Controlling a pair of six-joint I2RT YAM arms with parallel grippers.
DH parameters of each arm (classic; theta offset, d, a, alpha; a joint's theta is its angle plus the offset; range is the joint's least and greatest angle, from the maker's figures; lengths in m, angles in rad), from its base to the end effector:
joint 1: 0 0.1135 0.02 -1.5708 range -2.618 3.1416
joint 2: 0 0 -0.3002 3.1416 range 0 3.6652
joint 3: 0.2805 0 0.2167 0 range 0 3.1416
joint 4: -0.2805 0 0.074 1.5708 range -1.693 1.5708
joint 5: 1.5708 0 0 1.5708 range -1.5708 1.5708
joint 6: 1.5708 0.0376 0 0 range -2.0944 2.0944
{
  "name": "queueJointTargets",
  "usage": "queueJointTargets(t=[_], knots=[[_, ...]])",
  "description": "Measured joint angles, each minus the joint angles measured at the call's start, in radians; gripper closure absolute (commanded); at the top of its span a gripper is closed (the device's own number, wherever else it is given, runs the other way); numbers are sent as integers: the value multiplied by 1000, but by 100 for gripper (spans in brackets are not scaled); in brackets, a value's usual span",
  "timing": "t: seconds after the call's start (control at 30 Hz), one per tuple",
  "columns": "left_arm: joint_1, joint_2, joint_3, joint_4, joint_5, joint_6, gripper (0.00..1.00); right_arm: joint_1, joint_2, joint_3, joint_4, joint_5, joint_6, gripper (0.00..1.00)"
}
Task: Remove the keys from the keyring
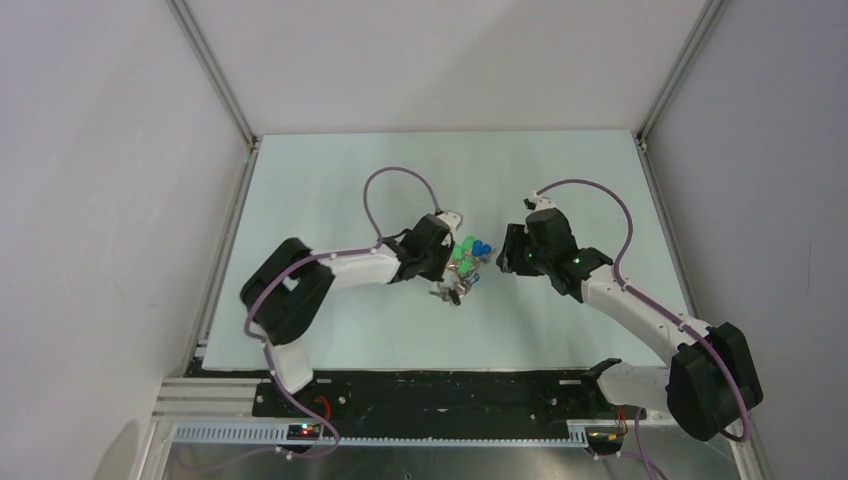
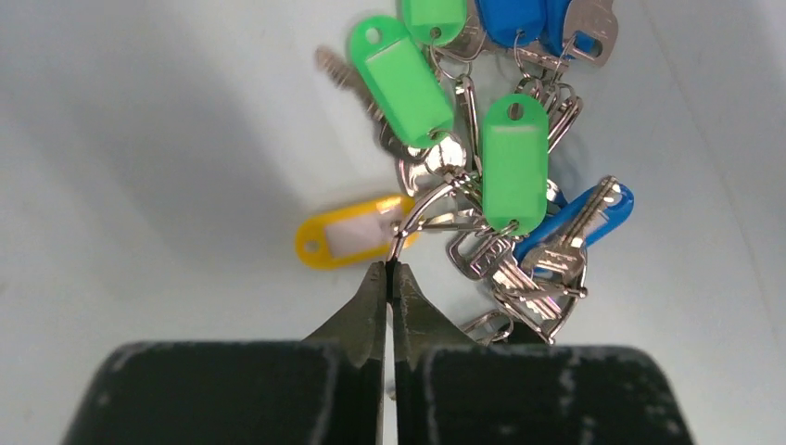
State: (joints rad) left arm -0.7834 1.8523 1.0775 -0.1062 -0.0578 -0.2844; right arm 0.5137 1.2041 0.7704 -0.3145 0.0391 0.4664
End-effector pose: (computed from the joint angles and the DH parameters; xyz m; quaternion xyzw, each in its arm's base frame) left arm 0.2602 -0.2561 0.2130 0.2228 0.9140 -0.1486 0.3048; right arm 0.1821 0.1011 0.2848 -0.0139 0.9164 0.1723 0.3611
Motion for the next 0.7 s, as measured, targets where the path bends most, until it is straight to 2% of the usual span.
queueJointTargets(t=[0.13, 0.3, 0.43, 0.6, 0.67, 0.7], knots=[[0, -161, -136, 6, -21, 39, 100, -3, 0, -3, 19, -31, -12, 45], [0, -332, -192, 42, -40, 80, 100, -32, 1, -32, 94, -145, -34, 42], [0, -399, -221, 100, -44, 106, 100, -37, 32, -45, 159, -247, -58, 38], [0, -421, -258, 139, -41, 131, 100, 19, 80, -48, 253, -319, -109, 38], [0, -422, -266, 142, -47, 136, 93, 44, 94, -48, 298, -319, -134, 38], [0, -422, -267, 142, -53, 135, 81, 55, 99, -48, 317, -319, -141, 38]])
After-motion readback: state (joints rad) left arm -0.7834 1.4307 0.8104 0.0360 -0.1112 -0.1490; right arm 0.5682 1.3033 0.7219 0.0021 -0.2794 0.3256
